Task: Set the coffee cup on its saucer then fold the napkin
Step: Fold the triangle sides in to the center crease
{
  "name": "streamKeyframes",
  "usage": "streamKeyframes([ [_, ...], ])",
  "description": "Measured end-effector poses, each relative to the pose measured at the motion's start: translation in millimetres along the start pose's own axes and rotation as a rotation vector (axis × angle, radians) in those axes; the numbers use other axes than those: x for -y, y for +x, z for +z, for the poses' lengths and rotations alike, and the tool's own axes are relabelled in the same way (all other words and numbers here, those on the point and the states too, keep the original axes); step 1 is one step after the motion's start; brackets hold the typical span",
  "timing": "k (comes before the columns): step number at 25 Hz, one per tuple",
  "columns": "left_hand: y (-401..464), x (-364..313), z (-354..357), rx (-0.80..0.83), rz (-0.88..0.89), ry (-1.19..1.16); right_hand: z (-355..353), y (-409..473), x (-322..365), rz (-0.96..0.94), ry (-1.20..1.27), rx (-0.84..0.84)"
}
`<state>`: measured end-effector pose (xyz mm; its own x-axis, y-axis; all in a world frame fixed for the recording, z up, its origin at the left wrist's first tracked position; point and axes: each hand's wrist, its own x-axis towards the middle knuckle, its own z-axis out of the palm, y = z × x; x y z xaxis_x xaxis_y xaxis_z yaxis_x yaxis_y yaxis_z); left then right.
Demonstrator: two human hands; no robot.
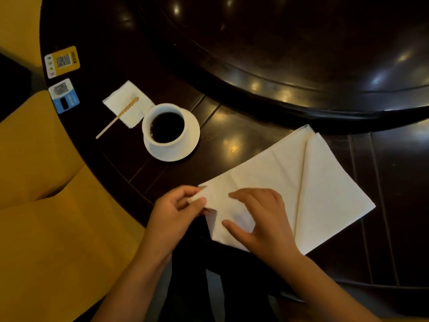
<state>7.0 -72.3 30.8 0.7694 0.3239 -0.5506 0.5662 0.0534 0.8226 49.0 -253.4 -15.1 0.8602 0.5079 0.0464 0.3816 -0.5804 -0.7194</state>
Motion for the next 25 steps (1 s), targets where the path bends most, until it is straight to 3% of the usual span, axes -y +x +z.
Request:
streamKeyframes([
  [5, 0.7, -22.6, 50.6, 0.158, 0.013, 0.029, -21.8, 14.0, 5.4, 0.046, 0.087, -0.223],
  [9, 8.3, -34.6, 67.9, 0.306, 0.001, -0.135, -47.2, 21.1, -13.0, 0.067, 0.078, -0.206],
  [12, 15.8, -36.7, 82.3, 0.369, 0.025, -0.201, -74.3, 35.5, -32.3, 0.199, 0.274, -0.225],
  [14, 24.5, -31.1, 91.8, 0.303, 0.152, 0.015, -92.7, 54.7, -52.1, 0.314, 0.286, -0.229],
  [17, 41.7, -19.6, 102.1, 0.216, 0.522, 0.599, -105.7, 85.2, -80.8, 0.398, 0.167, -0.147],
  [20, 66.3, -6.9, 117.6, 0.235, 0.839, 0.932, -102.9, 106.2, -102.8, 0.399, -0.010, -0.123],
  [25, 100.5, 14.9, 136.4, 0.271, 0.883, 1.292, -94.3, 113.4, -120.1, 0.359, -0.227, -0.139],
])
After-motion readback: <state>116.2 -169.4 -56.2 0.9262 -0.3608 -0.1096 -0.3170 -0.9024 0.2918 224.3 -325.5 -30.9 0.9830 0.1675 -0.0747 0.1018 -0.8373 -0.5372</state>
